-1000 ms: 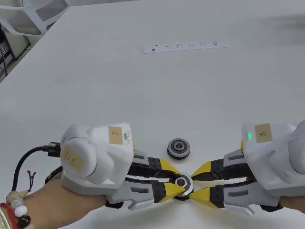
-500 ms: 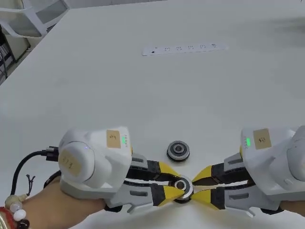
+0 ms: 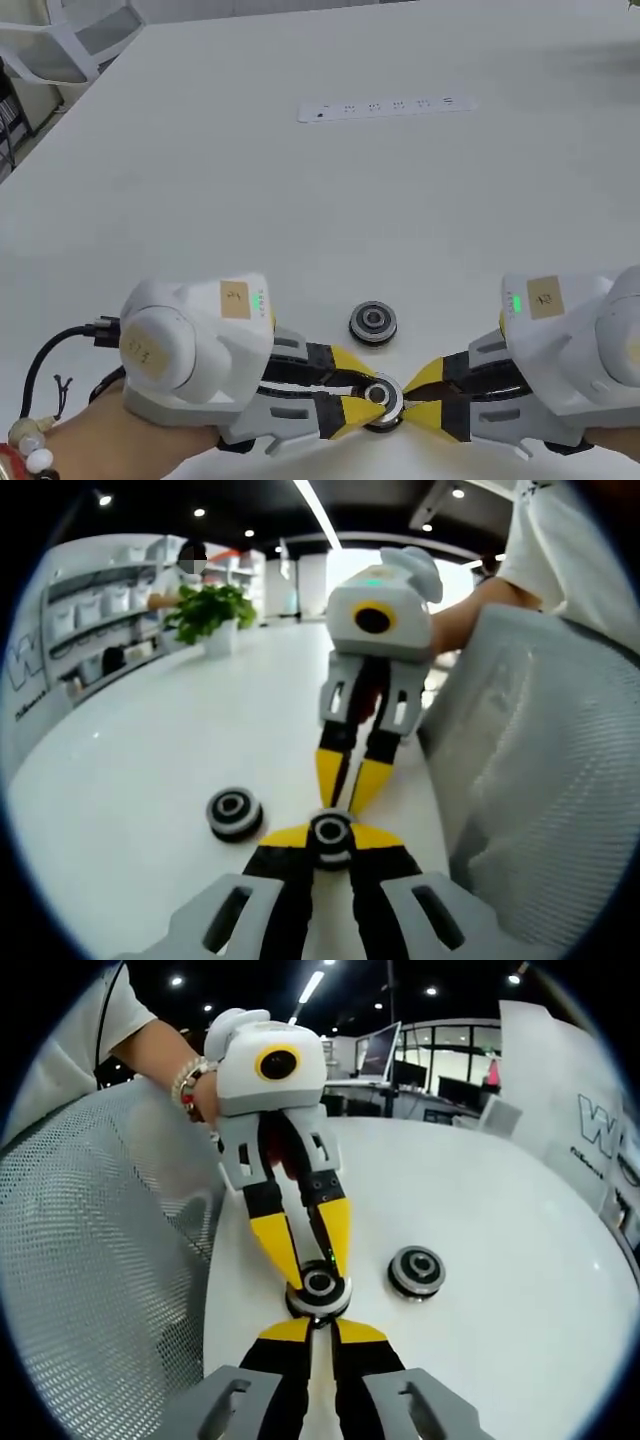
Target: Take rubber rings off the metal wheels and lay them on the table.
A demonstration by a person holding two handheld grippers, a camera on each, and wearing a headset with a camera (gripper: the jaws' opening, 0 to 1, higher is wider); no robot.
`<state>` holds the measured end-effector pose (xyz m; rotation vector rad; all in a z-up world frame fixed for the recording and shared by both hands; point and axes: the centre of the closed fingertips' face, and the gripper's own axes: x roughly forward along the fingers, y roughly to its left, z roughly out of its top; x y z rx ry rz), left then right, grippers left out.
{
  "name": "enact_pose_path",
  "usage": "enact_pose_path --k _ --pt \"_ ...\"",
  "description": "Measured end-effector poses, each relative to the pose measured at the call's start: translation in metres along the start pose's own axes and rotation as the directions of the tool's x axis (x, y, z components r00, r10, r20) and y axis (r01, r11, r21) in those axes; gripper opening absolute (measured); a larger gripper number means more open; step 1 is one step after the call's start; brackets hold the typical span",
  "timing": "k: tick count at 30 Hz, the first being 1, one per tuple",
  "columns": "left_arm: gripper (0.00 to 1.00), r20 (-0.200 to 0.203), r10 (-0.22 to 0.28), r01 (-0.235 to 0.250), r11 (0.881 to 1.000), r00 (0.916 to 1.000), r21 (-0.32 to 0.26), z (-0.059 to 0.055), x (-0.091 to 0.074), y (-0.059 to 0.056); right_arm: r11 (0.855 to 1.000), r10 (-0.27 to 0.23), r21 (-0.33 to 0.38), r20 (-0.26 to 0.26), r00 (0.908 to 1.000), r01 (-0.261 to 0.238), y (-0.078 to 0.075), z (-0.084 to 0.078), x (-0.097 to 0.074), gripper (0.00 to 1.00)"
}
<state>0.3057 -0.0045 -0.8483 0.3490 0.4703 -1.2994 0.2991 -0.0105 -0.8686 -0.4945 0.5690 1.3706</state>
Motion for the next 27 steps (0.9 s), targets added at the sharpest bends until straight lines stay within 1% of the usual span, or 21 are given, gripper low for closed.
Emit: enact_pose_path --k 3,6,8,9,10,13,15,16,19,21,25,27 --pt "0.14 0.000 0.000 0.000 1.000 1.0000 0.000 0.000 0.000 0.000 1.000 -0.002 0.011 -0.002 1.0000 0.002 0.000 0.000 0.000 0.03" --pt "0.14 0.001 0.000 0.000 1.000 1.0000 0.000 0.000 0.000 0.001 0.999 -0.010 0.032 -0.015 0.9998 0.010 -0.001 0.000 0.000 0.01" --pt "0.14 0.000 0.002 -0.002 1.000 1.0000 0.000 0.000 0.000 0.001 0.998 -0.011 0.059 -0.013 0.9999 0.012 -0.003 -0.001 0.000 0.00" --pt "0.14 0.000 0.003 -0.003 1.000 1.0000 -0.001 0.000 0.000 0.001 0.995 -0.012 0.101 -0.004 0.9999 0.013 -0.004 -0.001 0.000 0.00" --pt "0.14 0.001 0.003 -0.003 1.000 1.0000 -0.002 0.000 0.000 0.001 0.992 -0.015 0.122 -0.004 0.9999 0.015 -0.004 -0.001 0.000 0.00" --pt "0.14 0.001 0.005 -0.005 1.000 1.0000 -0.002 0.000 0.000 0.001 0.990 -0.026 0.138 -0.009 0.9996 0.027 -0.006 -0.001 -0.001 0.00" --pt "0.14 -0.003 0.011 -0.011 1.000 0.9999 0.009 0.000 0.000 0.001 0.983 -0.043 0.180 -0.015 0.9990 0.045 -0.009 -0.001 -0.001 0.00" --pt "0.14 -0.004 0.012 -0.012 1.000 0.9999 0.009 0.000 0.001 0.001 0.982 -0.041 0.185 -0.014 0.9991 0.042 -0.009 -0.001 -0.001 0.00" --pt "0.14 -0.005 0.015 -0.015 1.000 0.9999 0.009 0.000 0.001 0.001 0.972 -0.040 0.231 -0.007 0.9992 0.040 -0.010 -0.002 -0.002 0.00" --pt "0.14 -0.004 0.016 -0.016 1.000 0.9999 0.009 0.000 0.001 0.001 0.967 -0.042 0.250 -0.002 0.9991 0.041 -0.011 -0.003 -0.002 0.00" --pt "0.13 -0.005 0.019 -0.019 1.000 0.9998 0.010 0.000 0.001 0.001 0.952 -0.046 0.303 0.004 0.9990 0.042 -0.013 -0.003 -0.004 0.00" --pt "0.13 -0.005 0.019 -0.019 1.000 0.9998 0.012 0.001 0.002 0.001 0.949 -0.046 0.314 0.006 0.9989 0.042 -0.013 -0.003 -0.004 0.00"
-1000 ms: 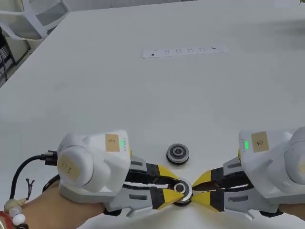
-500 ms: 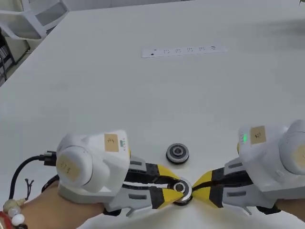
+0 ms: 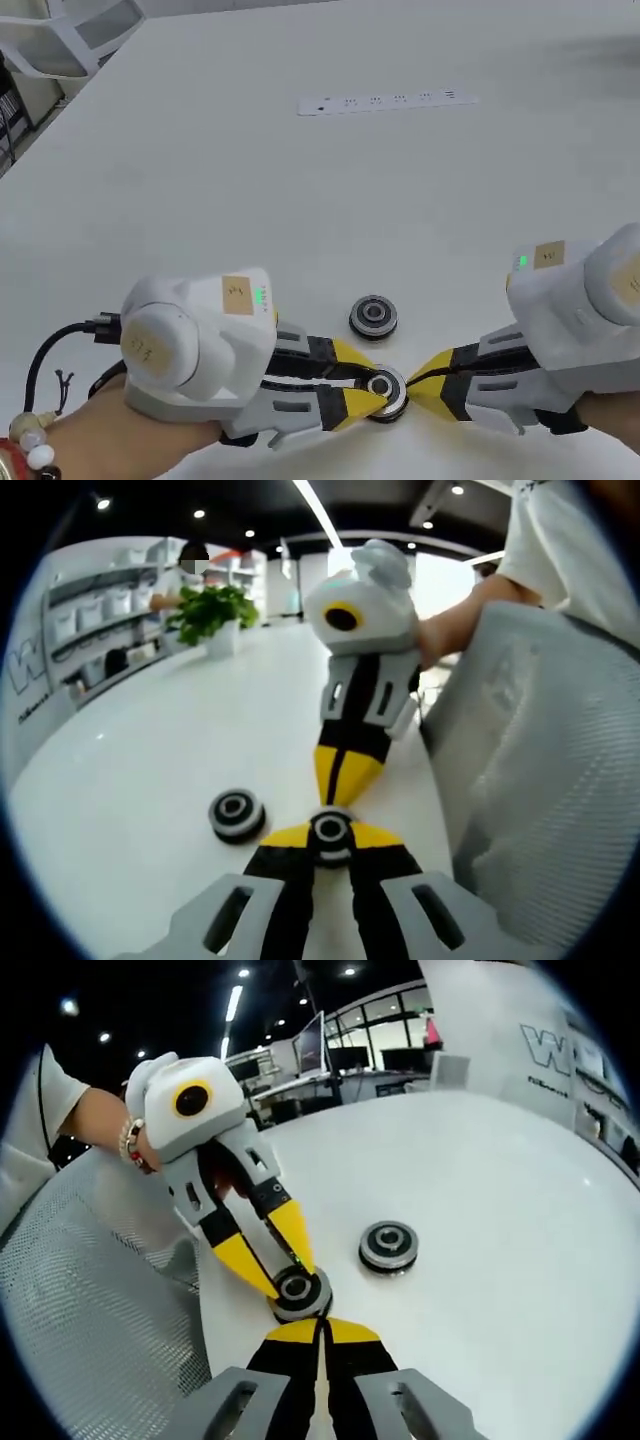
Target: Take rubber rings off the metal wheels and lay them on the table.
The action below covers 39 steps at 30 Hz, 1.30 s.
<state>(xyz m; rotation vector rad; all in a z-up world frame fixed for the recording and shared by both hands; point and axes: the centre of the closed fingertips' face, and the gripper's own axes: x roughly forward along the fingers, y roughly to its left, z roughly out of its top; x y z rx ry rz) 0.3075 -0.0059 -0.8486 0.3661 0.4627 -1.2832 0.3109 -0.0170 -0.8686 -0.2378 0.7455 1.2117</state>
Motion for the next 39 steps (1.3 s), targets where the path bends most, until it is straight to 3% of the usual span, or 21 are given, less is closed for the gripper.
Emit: enact_pose_path --k 12,16,20,22,24,27,29,32,34,37,39 --pt "0.13 -0.004 0.001 -0.001 1.000 1.0000 0.014 0.000 0.000 0.000 0.997 -0.026 -0.068 -0.018 0.9995 0.024 0.001 0.001 -0.001 0.00" --pt "0.13 -0.008 0.004 -0.003 1.000 1.0000 0.025 0.000 0.000 0.000 0.983 -0.054 -0.178 -0.029 0.9981 0.048 0.000 0.002 -0.001 0.00" --pt "0.13 -0.009 0.006 -0.006 1.000 0.9999 0.027 0.000 0.000 0.000 0.982 -0.058 -0.181 -0.029 0.9979 0.052 0.000 0.003 -0.001 0.00" --pt "0.13 -0.009 0.006 -0.006 1.000 0.9999 0.027 0.000 0.000 0.000 0.990 -0.046 -0.133 -0.020 0.9988 0.042 -0.001 0.003 -0.001 0.00" --pt "0.13 -0.009 0.006 -0.006 1.000 0.9999 0.026 0.000 0.000 0.000 0.999 -0.022 -0.042 0.008 0.9997 0.022 -0.001 0.004 -0.002 0.00" --pt "0.13 -0.007 0.006 -0.006 1.000 1.0000 0.024 0.000 0.000 0.001 0.997 0.012 0.079 0.051 0.9986 -0.016 -0.002 0.005 -0.003 0.00" --pt "0.13 -0.004 0.005 -0.005 1.000 1.0000 0.020 0.000 0.000 0.001 0.985 0.035 0.165 0.081 0.9961 -0.048 -0.002 0.006 -0.004 0.00" --pt "0.13 0.011 0.002 -0.002 1.000 0.9999 0.017 -0.001 -0.001 0.001 0.950 0.062 0.295 0.130 0.9895 -0.099 -0.003 0.006 -0.004 0.00" --pt "0.13 0.031 0.001 -0.001 1.000 0.9995 0.004 -0.001 -0.001 0.002 0.933 0.071 0.338 0.161 0.9845 -0.122 -0.003 0.009 -0.005 0.00" --pt "0.13 0.048 -0.004 0.005 1.000 0.9988 -0.010 -0.001 -0.001 0.002 0.896 0.093 0.409 0.211 0.9731 -0.174 -0.001 0.014 -0.008 0.00" --pt "0.13 0.056 -0.006 0.007 1.000 0.9984 -0.015 0.000 -0.001 0.002 0.889 0.092 0.424 0.208 0.9738 -0.174 -0.002 0.012 -0.008 0.00"
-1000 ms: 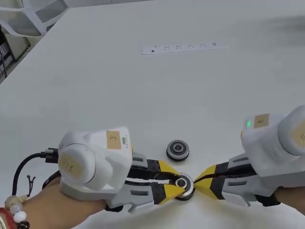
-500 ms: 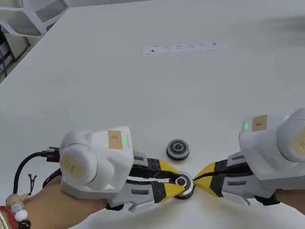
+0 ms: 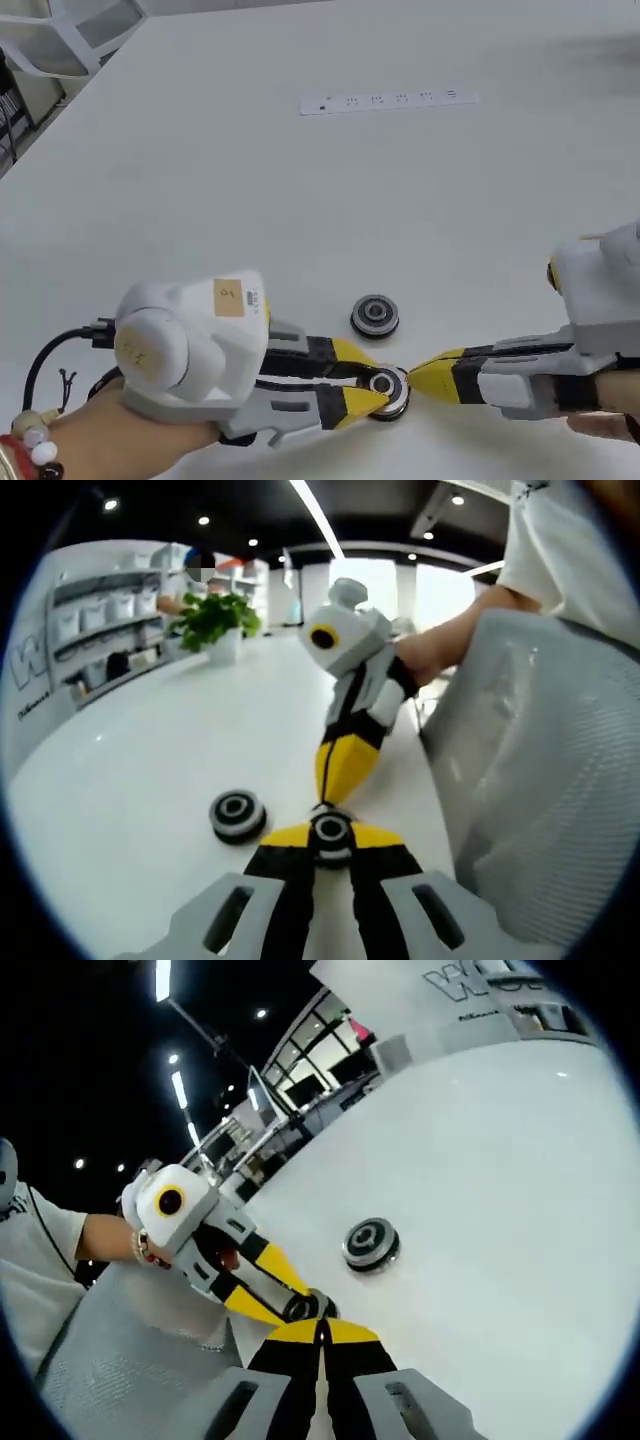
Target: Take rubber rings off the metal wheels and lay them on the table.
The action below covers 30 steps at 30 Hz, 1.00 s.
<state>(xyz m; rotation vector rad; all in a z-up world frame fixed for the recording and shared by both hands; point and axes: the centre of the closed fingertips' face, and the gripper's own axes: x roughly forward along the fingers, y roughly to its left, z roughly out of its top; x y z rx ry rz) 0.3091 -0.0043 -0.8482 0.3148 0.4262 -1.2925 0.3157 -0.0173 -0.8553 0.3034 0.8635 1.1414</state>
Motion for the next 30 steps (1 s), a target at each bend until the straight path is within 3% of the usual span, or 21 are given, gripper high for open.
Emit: enact_pose_path --k 11,15,16,18,22,30 --pt "0.13 0.009 0.002 -0.002 1.000 1.0000 -0.001 0.001 0.001 0.000 0.998 0.013 0.063 -0.011 0.9999 -0.012 0.008 0.001 0.000 0.00" --pt "0.13 0.005 0.003 -0.003 1.000 1.0000 0.003 0.001 0.001 -0.001 0.999 0.006 0.052 -0.033 0.9994 -0.004 0.012 0.002 0.001 0.00" --pt "0.13 0.003 0.003 -0.003 1.000 1.0000 0.004 0.001 0.002 -0.001 0.999 0.006 0.037 -0.031 0.9995 -0.004 0.010 0.001 0.001 0.00" --pt "0.13 0.000 0.004 -0.004 1.000 1.0000 0.007 0.001 0.002 -0.001 0.994 0.027 0.106 -0.018 0.9995 -0.025 0.011 0.001 -0.001 0.00" --pt "0.13 -0.004 0.005 -0.005 1.000 1.0000 0.008 0.001 0.002 -0.001 0.995 0.033 0.099 -0.015 0.9993 -0.031 0.011 0.000 0.001 0.00" --pt "0.13 -0.004 0.005 -0.005 1.000 1.0000 0.002 0.001 0.001 -0.001 0.985 0.066 0.158 0.019 0.9977 -0.068 0.013 0.004 0.002 0.00"
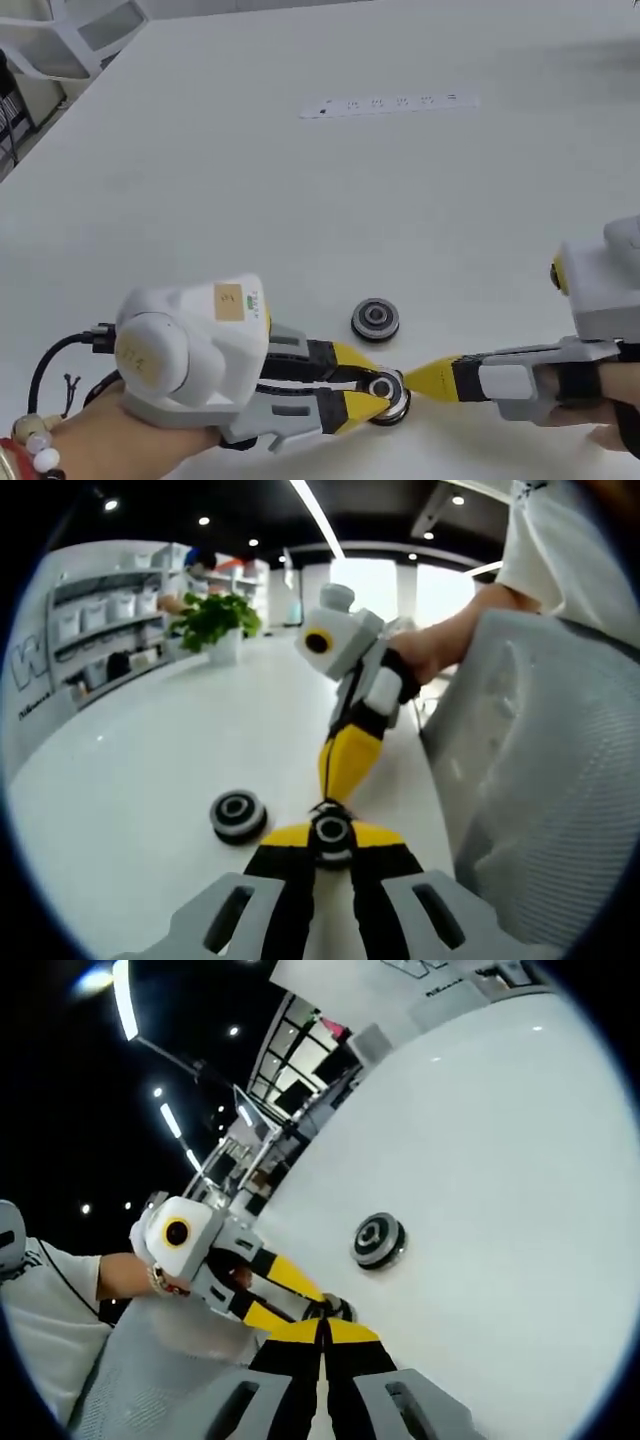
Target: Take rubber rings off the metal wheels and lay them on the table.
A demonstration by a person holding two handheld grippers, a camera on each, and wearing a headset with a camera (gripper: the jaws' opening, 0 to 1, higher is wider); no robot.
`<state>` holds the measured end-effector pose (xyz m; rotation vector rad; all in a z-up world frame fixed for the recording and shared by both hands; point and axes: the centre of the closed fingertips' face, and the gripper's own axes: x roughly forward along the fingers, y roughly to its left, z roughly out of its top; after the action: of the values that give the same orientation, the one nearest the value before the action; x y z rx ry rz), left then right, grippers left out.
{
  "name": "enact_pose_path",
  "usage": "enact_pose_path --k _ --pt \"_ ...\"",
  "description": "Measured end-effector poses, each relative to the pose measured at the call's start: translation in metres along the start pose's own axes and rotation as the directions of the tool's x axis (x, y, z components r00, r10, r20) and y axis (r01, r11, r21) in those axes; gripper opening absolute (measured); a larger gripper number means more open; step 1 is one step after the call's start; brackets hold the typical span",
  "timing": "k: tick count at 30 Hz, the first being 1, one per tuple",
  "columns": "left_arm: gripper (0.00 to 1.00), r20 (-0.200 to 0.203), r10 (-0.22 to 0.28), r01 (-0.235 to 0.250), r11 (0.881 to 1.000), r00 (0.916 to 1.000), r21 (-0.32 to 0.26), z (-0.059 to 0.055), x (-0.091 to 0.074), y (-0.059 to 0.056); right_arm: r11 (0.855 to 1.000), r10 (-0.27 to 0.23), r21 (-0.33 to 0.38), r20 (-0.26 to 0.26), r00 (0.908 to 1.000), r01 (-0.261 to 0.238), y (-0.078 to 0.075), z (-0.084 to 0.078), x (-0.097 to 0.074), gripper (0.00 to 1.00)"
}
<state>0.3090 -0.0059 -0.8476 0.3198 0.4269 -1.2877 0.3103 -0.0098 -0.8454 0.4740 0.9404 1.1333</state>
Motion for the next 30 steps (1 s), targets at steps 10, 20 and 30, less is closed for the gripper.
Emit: enact_pose_path --k 10,20,30 --pt "0.13 -0.004 0.001 -0.001 1.000 1.0000 0.006 0.000 0.000 0.000 1.000 0.016 0.018 0.004 0.9999 -0.016 0.004 0.001 0.000 0.00" --pt "0.13 -0.007 0.000 0.000 1.000 1.0000 0.012 0.000 0.001 -0.001 0.999 0.032 0.020 0.010 0.9994 -0.032 0.008 0.001 -0.001 0.00" --pt "0.13 -0.005 0.002 -0.002 1.000 1.0000 0.010 0.000 0.002 -0.001 0.997 0.068 0.044 0.018 0.9975 -0.069 0.014 0.003 0.000 0.00"
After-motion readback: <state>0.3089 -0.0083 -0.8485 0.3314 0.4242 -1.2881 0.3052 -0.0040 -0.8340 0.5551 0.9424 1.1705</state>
